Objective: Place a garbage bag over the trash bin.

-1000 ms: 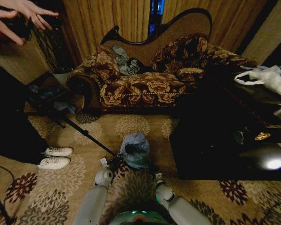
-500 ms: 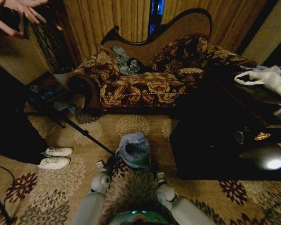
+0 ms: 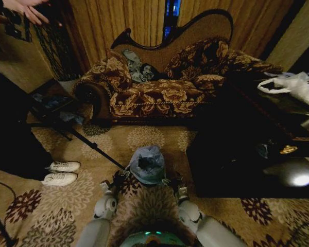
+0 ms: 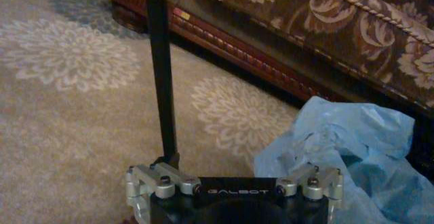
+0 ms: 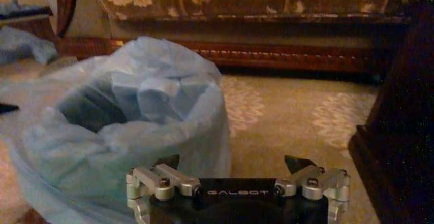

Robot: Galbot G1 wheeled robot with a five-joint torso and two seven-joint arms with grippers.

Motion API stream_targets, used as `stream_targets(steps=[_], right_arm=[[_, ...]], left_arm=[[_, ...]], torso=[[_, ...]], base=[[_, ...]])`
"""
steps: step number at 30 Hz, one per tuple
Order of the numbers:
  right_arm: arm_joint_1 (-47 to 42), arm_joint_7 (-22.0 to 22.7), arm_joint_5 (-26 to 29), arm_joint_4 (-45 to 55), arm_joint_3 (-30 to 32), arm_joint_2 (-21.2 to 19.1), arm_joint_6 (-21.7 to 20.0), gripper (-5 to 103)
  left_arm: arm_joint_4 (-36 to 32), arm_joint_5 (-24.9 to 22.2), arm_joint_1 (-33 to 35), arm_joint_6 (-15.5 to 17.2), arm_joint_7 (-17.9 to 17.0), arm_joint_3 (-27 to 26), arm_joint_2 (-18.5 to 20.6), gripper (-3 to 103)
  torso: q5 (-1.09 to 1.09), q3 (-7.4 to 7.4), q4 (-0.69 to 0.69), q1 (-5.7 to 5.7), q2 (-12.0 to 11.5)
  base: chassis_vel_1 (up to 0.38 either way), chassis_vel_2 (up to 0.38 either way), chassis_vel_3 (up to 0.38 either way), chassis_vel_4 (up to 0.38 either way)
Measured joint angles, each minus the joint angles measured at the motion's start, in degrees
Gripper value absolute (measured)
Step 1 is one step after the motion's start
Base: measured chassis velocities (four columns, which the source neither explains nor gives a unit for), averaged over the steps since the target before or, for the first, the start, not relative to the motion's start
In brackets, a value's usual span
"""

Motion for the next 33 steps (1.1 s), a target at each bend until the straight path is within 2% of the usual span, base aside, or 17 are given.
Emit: stream_targets(steps=[4, 8, 9, 11, 12, 13, 15, 16, 19, 23, 29, 30, 32, 33], right_arm=[[-0.18, 0.01, 0.01, 0.75, -0.02, 0.38, 0.07, 100], [-0.22, -0.11, -0.79, 0.81, -0.17, 0.82, 0.65, 100], [-0.23, -0.16, -0.89, 0.81, -0.28, 1.01, 0.66, 100], [-0.09, -0.28, -1.15, -0.04, -0.29, 1.57, 0.89, 100], [-0.09, -0.28, -1.15, -0.04, -0.29, 1.57, 0.89, 100], [-0.01, -0.43, -1.29, -0.34, -0.25, 1.67, 1.02, 100], [0.15, -0.71, -1.37, -0.70, -0.22, 1.69, 1.17, 100], [0.15, -0.71, -1.37, -0.70, -0.22, 1.69, 1.17, 100], [0.34, -0.84, -1.36, -0.93, -0.25, 1.79, 1.24, 100], [0.52, -0.85, -1.33, -1.02, -0.29, 1.84, 1.26, 100], [0.60, -0.89, -1.32, -1.11, -0.26, 1.76, 1.33, 100], [0.61, -0.89, -1.33, -1.14, -0.26, 1.75, 1.35, 100], [0.65, -0.99, -1.36, -1.33, -0.32, 1.76, 1.50, 100], [0.65, -0.99, -1.36, -1.33, -0.32, 1.76, 1.50, 100]], left_arm=[[0.31, 0.01, -0.09, 0.14, 0.27, -0.41, 0.13, 100], [1.02, 0.25, 0.12, -0.59, 2.17, -0.57, 0.27, 100], [1.78, 0.23, 0.11, -1.38, 3.99, -0.58, 0.28, 100], [3.89, -0.26, -0.20, -3.75, 9.88, -0.62, 0.27, 100], [3.89, -0.26, -0.20, -3.75, 9.88, -0.62, 0.27, 100], [4.60, -0.54, -0.32, -4.31, 12.45, -0.65, 0.30, 100], [6.92, -0.70, -0.90, -5.24, 20.91, -1.09, 0.61, 100], [6.92, -0.70, -0.90, -5.24, 20.91, -1.09, 0.61, 100], [10.60, 1.11, -1.97, -6.38, 28.55, -1.25, 1.10, 100], [11.02, 1.70, -1.90, -6.53, 29.13, -1.31, 0.93, 100], [10.40, 1.95, -1.13, -6.33, 27.60, -2.08, 0.88, 100], [10.10, 2.08, -1.01, -6.00, 26.69, -2.43, 0.85, 100], [8.36, 3.08, -0.45, -2.65, 21.57, -4.09, 0.66, 100], [8.36, 3.08, -0.45, -2.65, 21.57, -4.09, 0.66, 100]], torso=[[0.00, 0.00, 0.00, 0.00, 0.00], [0.00, 0.00, 0.00, 0.00, 0.00], [0.00, 0.00, 0.00, 0.00, 0.00], [0.00, 0.00, 0.00, 0.00, 0.00], [0.00, 0.00, 0.00, 0.00, 0.00], [0.00, 0.00, 0.00, 0.00, 0.00], [0.00, 0.00, 0.00, 0.00, 0.00], [0.00, 0.00, 0.00, 0.00, 0.00], [-0.01, 0.00, 0.00, 0.00, 0.00], [0.00, 0.00, 0.00, 0.00, 0.00], [0.00, 0.00, 0.00, 0.00, 0.00], [-0.01, 0.00, 0.00, 0.00, 0.00], [0.00, 0.00, 0.00, 0.00, 0.00], [0.00, 0.00, 0.00, 0.00, 0.00]], base=[[0.000, 0.000, 0.000, 0.000], [0.000, 0.000, 0.000, 0.000], [0.000, 0.000, 0.000, 0.000], [0.000, 0.000, 0.000, 0.000], [0.000, 0.000, 0.000, 0.000], [0.000, 0.000, 0.000, 0.000], [0.000, 0.000, 0.000, 0.000], [0.000, 0.000, 0.000, 0.000], [0.000, 0.000, 0.000, 0.000], [0.000, 0.000, 0.000, 0.000], [0.000, 0.000, 0.000, 0.000], [0.000, 0.000, 0.000, 0.000], [0.000, 0.000, 0.000, 0.000], [0.000, 0.000, 0.000, 0.000]])
